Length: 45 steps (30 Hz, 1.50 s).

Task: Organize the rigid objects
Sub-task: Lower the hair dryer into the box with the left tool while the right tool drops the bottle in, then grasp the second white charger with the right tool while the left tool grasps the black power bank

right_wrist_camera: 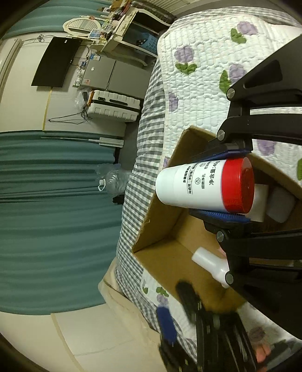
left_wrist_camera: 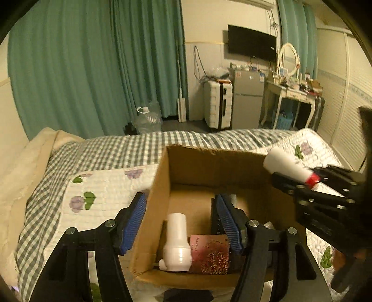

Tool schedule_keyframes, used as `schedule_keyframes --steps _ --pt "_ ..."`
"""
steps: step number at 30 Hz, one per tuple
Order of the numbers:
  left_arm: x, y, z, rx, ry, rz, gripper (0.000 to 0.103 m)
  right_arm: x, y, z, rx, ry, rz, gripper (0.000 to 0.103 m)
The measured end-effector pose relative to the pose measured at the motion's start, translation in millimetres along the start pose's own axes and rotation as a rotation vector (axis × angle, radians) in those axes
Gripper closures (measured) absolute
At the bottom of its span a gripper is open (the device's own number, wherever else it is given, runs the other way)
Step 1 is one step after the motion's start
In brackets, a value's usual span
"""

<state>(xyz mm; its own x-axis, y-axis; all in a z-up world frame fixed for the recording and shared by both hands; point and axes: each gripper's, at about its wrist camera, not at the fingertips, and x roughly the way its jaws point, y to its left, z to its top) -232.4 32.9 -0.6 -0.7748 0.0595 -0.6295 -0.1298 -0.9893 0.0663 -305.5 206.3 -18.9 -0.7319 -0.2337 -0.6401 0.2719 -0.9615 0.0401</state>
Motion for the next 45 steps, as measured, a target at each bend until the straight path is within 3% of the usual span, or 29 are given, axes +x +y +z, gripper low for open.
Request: schedule_keyframes --steps 2,4,8,12,18,25,32,38,39,40,41,45 --pt "-10 4 -1 -0.015 -0.033 0.014 0.036 -1 -2 -2 0.026 -0.010 0.008 0.062" --pt "-20 7 -3 -0.022 -0.063 0.030 0.032 -9 0 -5 0.028 -0.034 0.009 0.037" --pt "-44 7 -2 -0.021 -0.101 0.030 0.032 -41 8 -7 0.007 -0.066 -0.027 0.036" --pt "-78 8 -6 -0.018 -0.140 0.034 0.030 -80 18 -13 0.000 -0.097 -0.063 0.017" --pt "-113 15 -29 -0.048 -0.157 0.027 0.030 -126 32 -36 0.007 -0.123 -0.116 0.008" --pt "-97 32 -75 -0.124 -0.078 0.024 0.030 -104 49 -92 0.032 0.002 -0.059 0.008" --pt "-54 27 -109 -0.056 0.035 0.047 0.030 -29 65 -140 -0.008 0.192 -0.040 0.009" --pt "-29 15 -129 0.010 0.107 0.005 0.030 7 58 -147 0.023 0.275 0.005 0.033" --pt "-24 13 -132 0.024 0.121 -0.001 0.030 10 57 -149 0.020 0.289 0.010 0.041" --pt "-21 11 -133 0.032 0.134 -0.012 0.030 14 58 -152 0.013 0.314 0.014 0.058" --pt "-17 10 -134 0.037 0.151 -0.025 0.030 15 58 -154 0.003 0.331 0.004 0.062" --pt "-10 12 -132 0.054 0.187 -0.052 0.030 -11 63 -152 -0.030 0.278 0.009 0.063"
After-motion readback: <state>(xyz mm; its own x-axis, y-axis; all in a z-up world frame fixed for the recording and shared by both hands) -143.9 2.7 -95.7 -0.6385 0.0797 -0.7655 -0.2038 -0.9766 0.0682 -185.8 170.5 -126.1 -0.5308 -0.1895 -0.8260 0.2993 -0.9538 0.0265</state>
